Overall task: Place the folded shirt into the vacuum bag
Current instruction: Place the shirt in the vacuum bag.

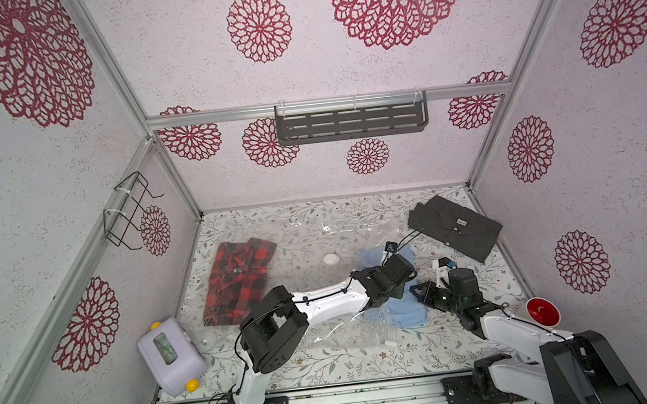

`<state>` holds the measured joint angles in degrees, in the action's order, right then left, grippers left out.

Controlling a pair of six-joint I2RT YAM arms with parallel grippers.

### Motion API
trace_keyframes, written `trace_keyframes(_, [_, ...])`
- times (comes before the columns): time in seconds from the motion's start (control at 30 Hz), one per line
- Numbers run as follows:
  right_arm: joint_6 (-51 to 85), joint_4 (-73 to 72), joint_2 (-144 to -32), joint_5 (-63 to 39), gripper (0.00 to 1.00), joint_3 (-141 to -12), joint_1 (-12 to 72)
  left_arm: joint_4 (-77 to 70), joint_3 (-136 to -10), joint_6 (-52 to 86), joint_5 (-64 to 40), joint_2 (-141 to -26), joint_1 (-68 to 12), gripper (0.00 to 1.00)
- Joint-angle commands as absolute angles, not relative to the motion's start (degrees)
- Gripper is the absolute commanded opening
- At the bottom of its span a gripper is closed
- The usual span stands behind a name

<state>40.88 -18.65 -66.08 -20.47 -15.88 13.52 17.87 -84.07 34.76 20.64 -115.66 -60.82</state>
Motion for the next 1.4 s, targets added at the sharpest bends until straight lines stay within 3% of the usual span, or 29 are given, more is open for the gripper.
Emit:
trace_keyframes(0.0, [41.84,-20.97,-66.94,-18.46,0.00,-18.88,14.14,17.91,-85.30,34.77,20.74,-115.15,-62.41,0.00])
trace_keyframes(0.77, [55.71,-39.57,-81.60,-12.12,0.00,-21.33,24.05,14.68,-85.83,33.66,20.00,-109.90,-62.60,0.00])
trace_keyframes(1.0, [55.13,-36.83,-79.79,-8.25,0.00,-20.26,23.79,15.67,-83.36,33.61,22.88,-107.89,-62.58,0.00])
trace_keyframes(1.37, [60.35,-45.11,-85.24,-12.28,0.00,-24.23,27.50,9.98,-80.04,34.35,19.97,-108.60,-62.58,0.00])
